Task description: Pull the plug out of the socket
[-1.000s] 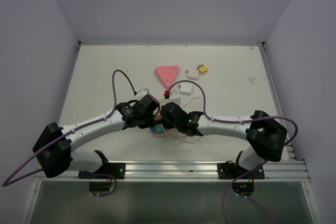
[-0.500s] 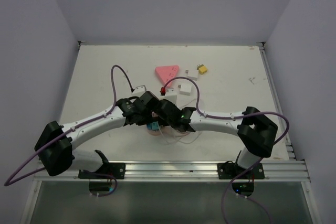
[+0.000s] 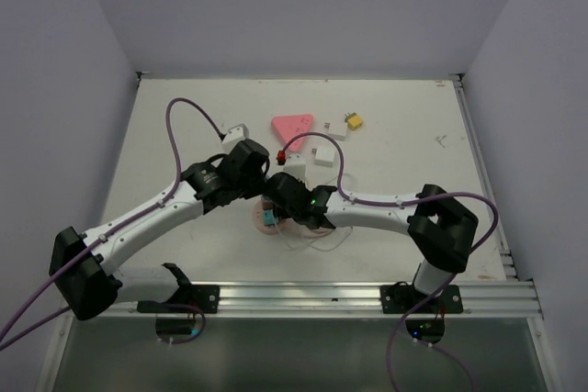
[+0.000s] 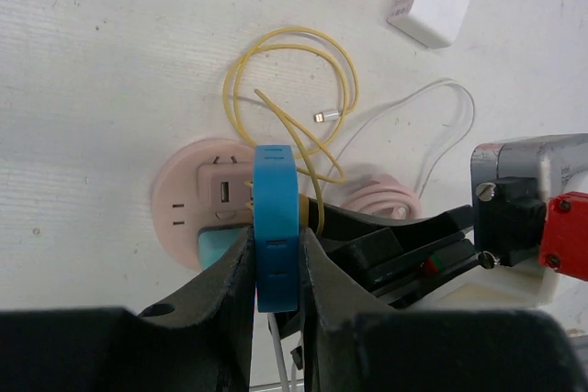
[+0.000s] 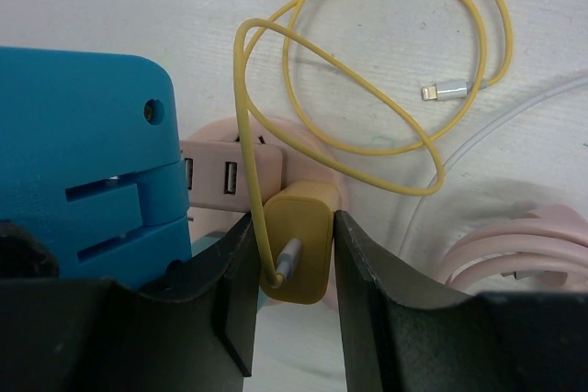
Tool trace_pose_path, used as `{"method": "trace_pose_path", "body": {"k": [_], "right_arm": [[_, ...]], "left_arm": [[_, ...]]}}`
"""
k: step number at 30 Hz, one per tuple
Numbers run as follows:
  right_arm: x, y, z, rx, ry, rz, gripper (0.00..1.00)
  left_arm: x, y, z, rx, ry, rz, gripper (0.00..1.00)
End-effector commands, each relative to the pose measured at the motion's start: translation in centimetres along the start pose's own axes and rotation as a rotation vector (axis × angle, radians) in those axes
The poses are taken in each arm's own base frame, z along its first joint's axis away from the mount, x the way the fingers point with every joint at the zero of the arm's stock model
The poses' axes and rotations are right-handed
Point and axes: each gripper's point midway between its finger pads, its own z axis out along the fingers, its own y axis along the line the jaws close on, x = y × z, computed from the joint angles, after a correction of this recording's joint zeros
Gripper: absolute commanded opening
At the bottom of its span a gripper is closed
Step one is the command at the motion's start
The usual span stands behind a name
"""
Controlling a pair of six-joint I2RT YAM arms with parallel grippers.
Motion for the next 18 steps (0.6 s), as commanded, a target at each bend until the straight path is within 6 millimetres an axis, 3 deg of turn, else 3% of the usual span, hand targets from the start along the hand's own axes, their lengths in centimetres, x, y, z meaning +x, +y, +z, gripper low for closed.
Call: {"method": "trace_pose_path", "body": {"k": [1, 5, 9, 13, 18], "right_arm": [[8.2, -7.0, 0.9, 0.208, 0.252, -0.141, 0.0], [8.2, -7.9, 0.9, 0.196, 0.253, -0.087, 0.0], [7.9, -7.6, 0.8, 0.17, 0.244, -0.078, 0.0], [7.8, -7.5, 0.8, 0.163, 0.24, -0.076, 0.0], [7.6, -7.2, 0.6, 0.14, 0.232, -0.075, 0.0]], "left_arm": [[-2.0, -2.5, -1.2, 0.081, -0.054, -0.027, 0.0], [-2.7, 0.1, -1.3, 0.047, -0.061, -0.022, 0.0], [-5.3, 3.5, -1.2, 0.012, -0.132, -0.044, 0.0], [-7.3, 4.4, -0.9, 0.042, -0.151, -0.011, 0.0], [-9.9, 5.0, 1.9, 0.086, -0.191, 0.022, 0.0]]}}
